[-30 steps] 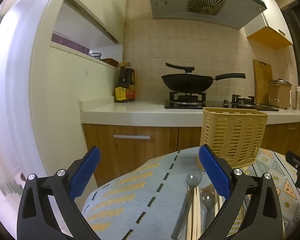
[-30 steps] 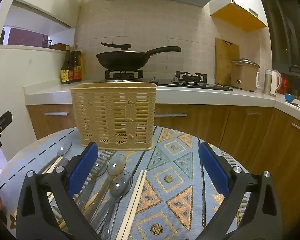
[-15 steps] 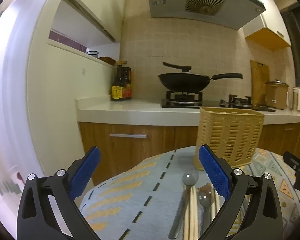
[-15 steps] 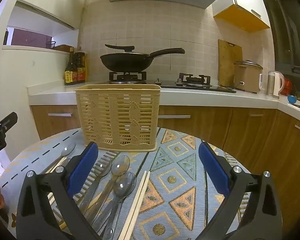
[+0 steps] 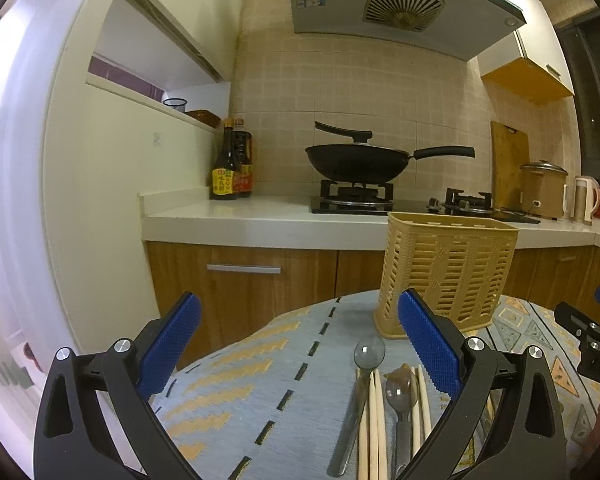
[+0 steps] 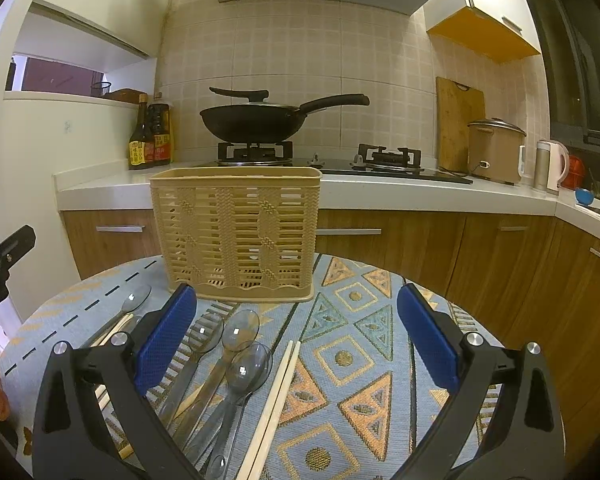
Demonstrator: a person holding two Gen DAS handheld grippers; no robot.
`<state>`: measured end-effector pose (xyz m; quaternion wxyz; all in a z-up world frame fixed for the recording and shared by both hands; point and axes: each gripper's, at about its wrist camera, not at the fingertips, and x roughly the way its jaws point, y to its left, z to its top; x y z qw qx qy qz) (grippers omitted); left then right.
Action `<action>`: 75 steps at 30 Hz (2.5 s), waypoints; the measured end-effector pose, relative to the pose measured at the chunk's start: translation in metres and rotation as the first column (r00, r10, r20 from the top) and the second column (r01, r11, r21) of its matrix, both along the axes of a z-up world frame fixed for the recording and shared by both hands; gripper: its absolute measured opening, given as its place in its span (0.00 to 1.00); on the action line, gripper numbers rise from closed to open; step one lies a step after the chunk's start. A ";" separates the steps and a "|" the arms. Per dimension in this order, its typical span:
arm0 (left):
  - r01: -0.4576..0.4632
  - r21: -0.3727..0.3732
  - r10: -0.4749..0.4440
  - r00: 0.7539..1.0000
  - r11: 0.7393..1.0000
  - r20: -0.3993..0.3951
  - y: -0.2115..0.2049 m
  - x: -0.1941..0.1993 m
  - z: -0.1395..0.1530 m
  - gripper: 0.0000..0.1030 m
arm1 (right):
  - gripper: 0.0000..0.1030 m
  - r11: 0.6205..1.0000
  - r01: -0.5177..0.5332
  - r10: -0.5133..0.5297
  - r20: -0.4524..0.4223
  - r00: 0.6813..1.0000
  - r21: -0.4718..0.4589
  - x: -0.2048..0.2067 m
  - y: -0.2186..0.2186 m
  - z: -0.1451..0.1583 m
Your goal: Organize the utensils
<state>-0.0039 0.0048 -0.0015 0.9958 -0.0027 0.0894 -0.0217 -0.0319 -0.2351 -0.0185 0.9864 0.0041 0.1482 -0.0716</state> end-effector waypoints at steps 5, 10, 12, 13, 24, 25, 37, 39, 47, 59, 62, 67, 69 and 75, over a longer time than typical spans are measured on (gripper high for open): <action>-0.004 -0.003 0.004 1.000 1.000 0.008 0.000 -0.002 0.000 0.93 | 0.93 1.000 -0.002 0.002 0.002 1.000 0.000 0.000 0.000 -0.001; -0.012 -0.002 0.012 1.000 1.000 0.006 0.001 0.000 0.000 0.93 | 0.93 1.000 0.000 0.000 0.000 1.000 0.009 0.000 0.000 -0.001; -0.012 -0.002 0.012 1.000 1.000 0.004 0.001 0.000 0.000 0.93 | 0.93 1.000 -0.001 0.001 -0.002 1.000 0.012 0.000 0.000 -0.002; -0.012 -0.002 0.012 1.000 1.000 0.004 0.001 0.001 0.000 0.93 | 0.93 1.000 -0.001 0.001 -0.002 1.000 0.012 0.000 -0.001 -0.002; -0.019 -0.002 0.019 1.000 1.000 -0.001 0.002 0.002 -0.001 0.93 | 0.93 1.000 -0.005 0.006 -0.010 1.000 0.014 0.000 -0.002 -0.003; -0.019 -0.002 0.019 1.000 1.000 -0.001 0.002 0.001 -0.001 0.93 | 0.93 1.000 -0.006 0.006 -0.010 1.000 0.014 0.000 -0.002 -0.002; -0.021 -0.002 0.021 1.000 1.000 -0.004 0.003 0.001 -0.001 0.93 | 0.93 1.000 -0.006 0.007 -0.015 1.000 0.011 0.001 -0.001 -0.003; -0.021 -0.003 0.021 1.000 1.000 -0.006 0.003 0.002 -0.001 0.93 | 0.93 1.000 -0.005 0.006 -0.016 1.000 0.012 0.001 -0.001 -0.003; -0.024 -0.003 0.024 1.000 1.000 -0.008 0.003 0.001 -0.001 0.93 | 0.93 1.000 -0.008 0.008 -0.018 1.000 0.010 0.002 -0.002 -0.003; -0.024 -0.002 0.024 1.000 1.000 -0.010 0.003 0.002 -0.001 0.93 | 0.93 1.000 -0.007 0.007 -0.023 1.000 0.008 0.001 0.001 -0.003; -0.023 0.000 0.023 1.000 1.000 -0.012 0.003 0.002 -0.002 0.93 | 0.93 1.000 -0.004 0.004 -0.025 1.000 0.008 0.002 0.001 -0.003; -0.023 -0.003 0.023 1.000 1.000 -0.016 0.003 0.002 -0.001 0.93 | 0.93 0.999 0.028 -0.028 -0.027 0.999 0.015 0.003 -0.004 -0.003; 0.005 -0.033 -0.007 0.999 0.999 -0.039 0.008 0.007 -0.002 0.93 | 0.93 0.998 0.053 -0.053 -0.027 0.998 0.031 0.003 -0.009 -0.003; 0.144 -0.188 -0.188 0.953 0.972 -0.239 0.043 0.038 -0.005 0.93 | 0.93 0.987 0.120 -0.110 -0.099 0.989 0.107 0.015 -0.031 -0.007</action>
